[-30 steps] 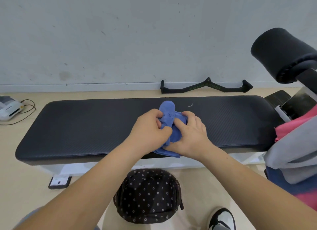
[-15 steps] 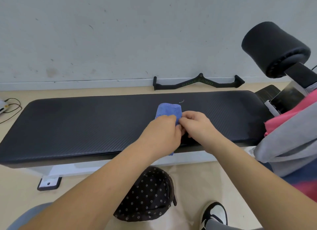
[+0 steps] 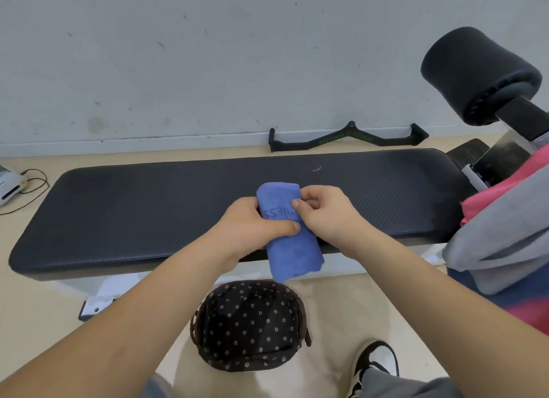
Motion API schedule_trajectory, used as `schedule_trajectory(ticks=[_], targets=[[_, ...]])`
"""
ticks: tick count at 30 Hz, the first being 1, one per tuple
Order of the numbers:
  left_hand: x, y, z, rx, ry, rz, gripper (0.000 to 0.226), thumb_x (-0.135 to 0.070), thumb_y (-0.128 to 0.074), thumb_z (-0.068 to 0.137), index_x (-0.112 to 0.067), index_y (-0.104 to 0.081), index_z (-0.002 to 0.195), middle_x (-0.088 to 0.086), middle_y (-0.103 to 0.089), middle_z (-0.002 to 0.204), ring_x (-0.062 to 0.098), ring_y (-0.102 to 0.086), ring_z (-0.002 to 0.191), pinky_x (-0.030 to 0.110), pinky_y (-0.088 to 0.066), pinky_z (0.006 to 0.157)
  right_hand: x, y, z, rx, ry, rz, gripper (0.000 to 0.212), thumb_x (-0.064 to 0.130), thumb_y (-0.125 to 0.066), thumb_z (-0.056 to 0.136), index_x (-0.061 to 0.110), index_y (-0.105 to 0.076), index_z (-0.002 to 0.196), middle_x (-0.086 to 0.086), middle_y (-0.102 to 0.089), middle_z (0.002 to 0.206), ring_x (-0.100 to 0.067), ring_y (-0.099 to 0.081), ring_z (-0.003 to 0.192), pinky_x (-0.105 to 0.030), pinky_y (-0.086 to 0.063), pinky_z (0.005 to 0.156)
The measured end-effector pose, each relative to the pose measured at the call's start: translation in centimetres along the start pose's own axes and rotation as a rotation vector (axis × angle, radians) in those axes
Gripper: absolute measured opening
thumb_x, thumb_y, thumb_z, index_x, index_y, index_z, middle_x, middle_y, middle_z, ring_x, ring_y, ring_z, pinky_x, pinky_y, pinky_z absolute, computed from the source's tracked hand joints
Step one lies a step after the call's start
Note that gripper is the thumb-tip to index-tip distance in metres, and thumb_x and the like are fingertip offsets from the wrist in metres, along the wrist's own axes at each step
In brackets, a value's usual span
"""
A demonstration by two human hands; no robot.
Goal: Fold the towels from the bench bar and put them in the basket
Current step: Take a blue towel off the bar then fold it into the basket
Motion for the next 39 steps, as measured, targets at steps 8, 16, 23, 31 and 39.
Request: schedule_trajectory(ticks=[8, 16, 23, 31, 39], targets=[[3.5, 3.0, -6.2, 0.047, 0.057, -0.201, 0.024, -0.029, -0.071, 0.093, -0.024, -0.074, 0.116, -0.002, -0.08, 0.107, 0.016, -0.075, 0.102, 0.042, -0.06, 0.093, 1.8, -4.3, -5.2, 0.234, 0.025, -0.057, 0.029, 0.046, -0.066, 0.096, 0.019, -0.065, 0.107, -0.005, -0.077, 0.094, -0.017, -0.076, 0.083, -0.041, -0.065, 0.074], [9.5, 1.5, -7.6, 0.12, 0.155, -0.342, 0.026, -0.014, -0.068, 0.098, -0.018, -0.068, 0.124, 0.003, -0.078, 0.113, 0.019, -0.076, 0.104, 0.04, -0.061, 0.089, -3.7, -9.9, -10.2, 0.662, -0.213, 0.065, 0.036, 0.029, -0.069, 0.096, 0.022, -0.064, 0.13, 0.006, -0.075, 0.122, -0.011, -0.07, 0.114, -0.034, -0.055, 0.1], [16.5, -2.4, -4.7, 0.19, 0.321, -0.367, 0.042, -0.017, -0.079, 0.089, -0.016, -0.064, 0.128, 0.008, -0.077, 0.116, 0.026, -0.074, 0.109, 0.049, -0.059, 0.096, -11.8, -12.3, -10.9, 0.587, -0.45, 0.105, 0.057, 0.038, -0.085, 0.07, 0.025, -0.07, 0.123, 0.007, -0.077, 0.117, -0.015, -0.068, 0.117, -0.041, -0.048, 0.111], [23.7, -3.5, -0.2, 0.142, 0.448, -0.38, 0.035, -0.009, -0.072, 0.092, -0.016, -0.065, 0.126, 0.012, -0.075, 0.118, 0.029, -0.073, 0.108, 0.051, -0.06, 0.094, -18.9, -16.1, -8.8, 0.489, -0.59, 0.129, 0.05, 0.046, -0.086, 0.076, 0.018, -0.072, 0.115, 0.001, -0.079, 0.106, -0.017, -0.073, 0.103, -0.036, -0.061, 0.091], [30.5, -0.1, 4.4, -0.091, 0.494, -0.146, 0.04, -0.013, -0.078, 0.087, -0.022, -0.064, 0.123, 0.004, -0.073, 0.112, 0.024, -0.071, 0.101, 0.045, -0.061, 0.093, -23.7, -23.5, -4.0, 0.477, -0.652, 0.059, 0.039, 0.025, -0.083, 0.081, 0.013, -0.067, 0.114, -0.006, -0.07, 0.116, -0.022, -0.066, 0.108, -0.039, -0.056, 0.097]])
Point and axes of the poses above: each hand's wrist, its own z-axis towards the middle knuckle, its own y-axis out of the back of the hand, x = y × z, the point moved 7 cm from there along z, towards the middle knuckle
